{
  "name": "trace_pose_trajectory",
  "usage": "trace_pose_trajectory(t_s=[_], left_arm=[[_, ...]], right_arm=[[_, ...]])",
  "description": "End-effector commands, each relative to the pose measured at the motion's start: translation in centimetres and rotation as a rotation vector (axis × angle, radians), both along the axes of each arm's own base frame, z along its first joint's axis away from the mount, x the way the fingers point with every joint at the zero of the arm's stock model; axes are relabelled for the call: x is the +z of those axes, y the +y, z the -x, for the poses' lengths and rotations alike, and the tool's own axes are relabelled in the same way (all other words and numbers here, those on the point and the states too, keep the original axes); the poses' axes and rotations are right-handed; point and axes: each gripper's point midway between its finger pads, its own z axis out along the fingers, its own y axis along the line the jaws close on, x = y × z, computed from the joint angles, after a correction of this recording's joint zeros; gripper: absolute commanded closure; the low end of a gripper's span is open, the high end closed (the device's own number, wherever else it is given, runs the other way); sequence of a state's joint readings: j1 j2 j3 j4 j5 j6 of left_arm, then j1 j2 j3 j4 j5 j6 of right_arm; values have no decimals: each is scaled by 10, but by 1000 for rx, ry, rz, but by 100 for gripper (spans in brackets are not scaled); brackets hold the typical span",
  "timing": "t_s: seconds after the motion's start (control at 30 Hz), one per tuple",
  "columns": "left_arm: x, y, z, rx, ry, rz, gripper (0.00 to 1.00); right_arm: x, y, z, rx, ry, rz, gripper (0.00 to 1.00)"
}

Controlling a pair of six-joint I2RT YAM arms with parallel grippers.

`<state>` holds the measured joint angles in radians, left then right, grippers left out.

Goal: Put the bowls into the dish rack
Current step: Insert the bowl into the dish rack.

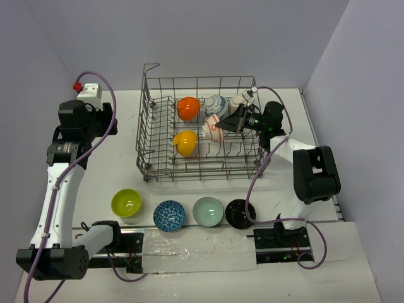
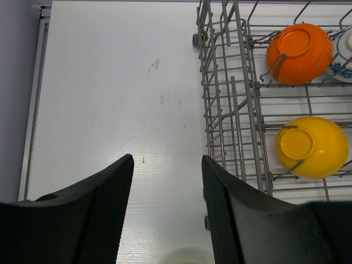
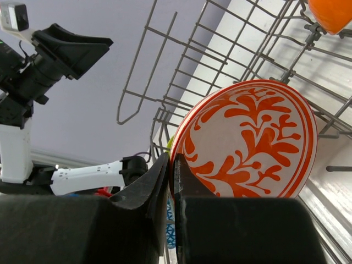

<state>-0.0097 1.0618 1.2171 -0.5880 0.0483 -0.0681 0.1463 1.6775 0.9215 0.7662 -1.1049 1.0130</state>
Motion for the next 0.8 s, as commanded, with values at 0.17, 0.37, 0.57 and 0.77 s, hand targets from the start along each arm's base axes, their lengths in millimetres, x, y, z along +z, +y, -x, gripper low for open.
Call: trace_pose_trajectory(t_s=[0.17,0.37,0.57,0.77], left_arm=[[12,0,2,0,-57,9,41],[11,-1,4,-8,-60,11,41],[11,-2,6,-13,-64,11,41],[11,-3,4,-21,-61,16,41]], right_arm=[[3,-1,13,9,-110,48,100],[-6,-3,16,0,-105,86,100],[-9,-6,17,-11,-113,118,100],[-17,-11,8,-6,-87,124,100]])
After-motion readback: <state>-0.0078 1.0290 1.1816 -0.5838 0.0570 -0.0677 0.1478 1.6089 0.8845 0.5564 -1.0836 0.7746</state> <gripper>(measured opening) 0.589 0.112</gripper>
